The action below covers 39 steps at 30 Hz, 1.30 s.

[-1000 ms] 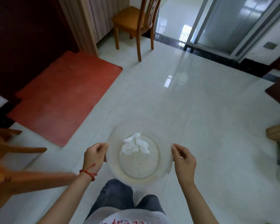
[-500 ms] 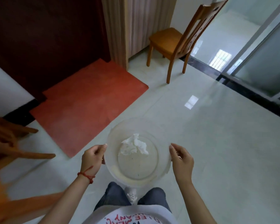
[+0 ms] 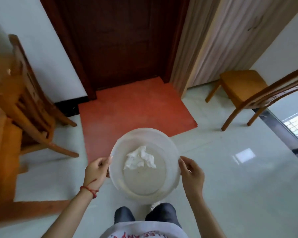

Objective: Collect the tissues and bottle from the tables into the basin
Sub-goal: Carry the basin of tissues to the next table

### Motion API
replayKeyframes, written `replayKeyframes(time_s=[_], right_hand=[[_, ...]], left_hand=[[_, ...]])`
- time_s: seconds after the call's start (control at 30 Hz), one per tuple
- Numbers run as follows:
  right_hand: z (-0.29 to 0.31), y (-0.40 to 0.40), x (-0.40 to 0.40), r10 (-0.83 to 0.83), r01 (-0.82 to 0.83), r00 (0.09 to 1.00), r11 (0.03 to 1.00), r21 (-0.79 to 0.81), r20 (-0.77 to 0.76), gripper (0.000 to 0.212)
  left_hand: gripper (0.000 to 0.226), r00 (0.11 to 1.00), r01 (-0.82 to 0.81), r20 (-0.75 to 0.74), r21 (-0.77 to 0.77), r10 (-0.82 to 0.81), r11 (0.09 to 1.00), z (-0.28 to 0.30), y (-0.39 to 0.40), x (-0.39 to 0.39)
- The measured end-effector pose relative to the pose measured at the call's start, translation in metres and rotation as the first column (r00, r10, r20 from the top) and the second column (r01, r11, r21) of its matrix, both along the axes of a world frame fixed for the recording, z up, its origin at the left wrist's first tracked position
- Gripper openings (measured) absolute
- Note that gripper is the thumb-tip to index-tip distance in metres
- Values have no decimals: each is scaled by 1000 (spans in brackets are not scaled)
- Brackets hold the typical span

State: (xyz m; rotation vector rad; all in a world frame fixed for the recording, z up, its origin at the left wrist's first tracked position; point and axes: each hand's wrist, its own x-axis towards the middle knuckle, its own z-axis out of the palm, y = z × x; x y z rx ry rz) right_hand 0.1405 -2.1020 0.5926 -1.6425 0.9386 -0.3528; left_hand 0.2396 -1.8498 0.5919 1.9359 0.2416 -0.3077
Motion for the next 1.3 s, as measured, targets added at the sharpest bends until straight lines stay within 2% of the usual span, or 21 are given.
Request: replayKeyframes(time_s=[0.23, 0.43, 0.87, 1.07, 1.3], right_hand=[[10, -33, 90, 238, -238, 971, 971, -24, -5, 9], [4, -27, 169, 387, -387, 922, 920, -66, -14, 9], [-5, 30, 333, 539, -536, 842, 827, -167, -34, 10], [-6, 58, 385, 675, -676, 736, 731, -98, -46, 14], [2, 95, 447, 870, -869, 491, 485, -99, -46, 16]], left_hand=[[36, 975, -220, -5, 12, 220, 975, 1, -16, 31], [35, 943, -331, -16, 14, 331, 944, -6, -6, 77], [30, 838, -545, -32, -20, 545, 838, -8, 42, 181], [26, 759, -651, -34, -15, 650, 759, -9, 58, 191], [23, 574, -819, -37, -15, 818, 574, 1, 60, 192]])
